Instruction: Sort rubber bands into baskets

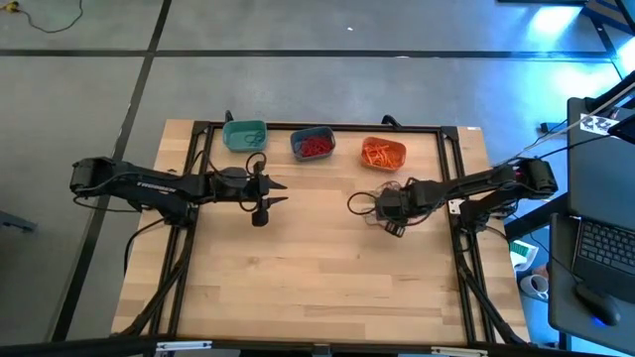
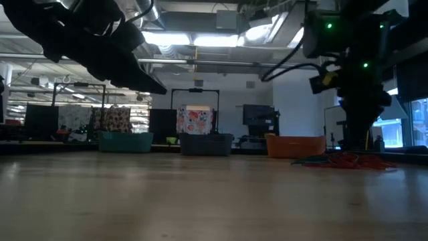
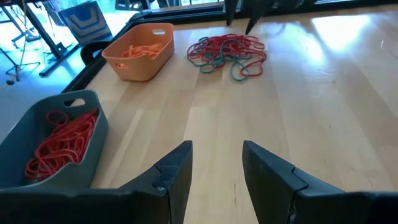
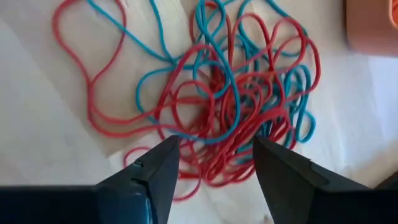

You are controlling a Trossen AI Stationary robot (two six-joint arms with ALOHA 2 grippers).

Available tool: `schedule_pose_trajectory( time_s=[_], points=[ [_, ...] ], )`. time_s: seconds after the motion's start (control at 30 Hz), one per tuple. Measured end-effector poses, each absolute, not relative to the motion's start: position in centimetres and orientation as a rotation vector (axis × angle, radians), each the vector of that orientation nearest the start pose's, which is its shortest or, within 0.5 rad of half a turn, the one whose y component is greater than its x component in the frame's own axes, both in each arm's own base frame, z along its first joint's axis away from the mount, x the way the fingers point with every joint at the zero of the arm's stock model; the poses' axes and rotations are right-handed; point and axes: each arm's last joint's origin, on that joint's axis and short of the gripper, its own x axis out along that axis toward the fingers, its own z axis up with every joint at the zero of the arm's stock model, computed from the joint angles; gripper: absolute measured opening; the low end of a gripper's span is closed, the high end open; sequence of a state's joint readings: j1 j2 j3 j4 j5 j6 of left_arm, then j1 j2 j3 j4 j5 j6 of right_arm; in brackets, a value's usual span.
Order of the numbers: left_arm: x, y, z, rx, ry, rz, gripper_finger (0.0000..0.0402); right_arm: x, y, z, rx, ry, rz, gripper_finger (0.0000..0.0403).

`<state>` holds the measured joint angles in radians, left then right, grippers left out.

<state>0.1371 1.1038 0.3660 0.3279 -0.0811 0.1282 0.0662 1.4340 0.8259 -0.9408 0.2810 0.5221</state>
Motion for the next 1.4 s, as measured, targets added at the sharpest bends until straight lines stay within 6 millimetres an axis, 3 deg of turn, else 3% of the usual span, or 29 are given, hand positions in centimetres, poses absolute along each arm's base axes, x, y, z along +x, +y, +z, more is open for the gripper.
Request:
schedule_pose_trajectory(
  time_s=[0.23, 0.6, 0.73, 1.0, 1.17, 1.4],
  points=[
    [20.9, 3.1, 18.0, 0.114, 0.428, 0.188, 0.0138, 20.7, 1.0, 18.9, 0.352, 1.397, -0.519, 0.0204],
    [20.9, 3.1, 17.9, 0.114, 0.437, 0.188, 0.0138, 17.8, 0.8, 14.5, 0.458, 1.454, -0.660, 0.0196],
    [20.9, 3.1, 18.0, 0.115, 0.426, 0.189, 0.0138, 17.9, 0.8, 14.1, 0.465, 1.418, -0.652, 0.0155],
    [20.9, 3.1, 18.0, 0.115, 0.432, 0.188, 0.0138, 18.0, 0.8, 13.7, 0.431, 1.396, -0.609, 0.0014],
    [20.9, 3.1, 18.0, 0.117, 0.433, 0.188, 0.0138, 18.5, 0.8, 14.1, 0.382, 1.377, -0.557, 0.0016],
    [20.9, 3.1, 18.0, 0.119, 0.427, 0.188, 0.0138, 20.8, 1.1, 17.3, 0.387, 1.303, -0.435, 0.0007]
  ],
)
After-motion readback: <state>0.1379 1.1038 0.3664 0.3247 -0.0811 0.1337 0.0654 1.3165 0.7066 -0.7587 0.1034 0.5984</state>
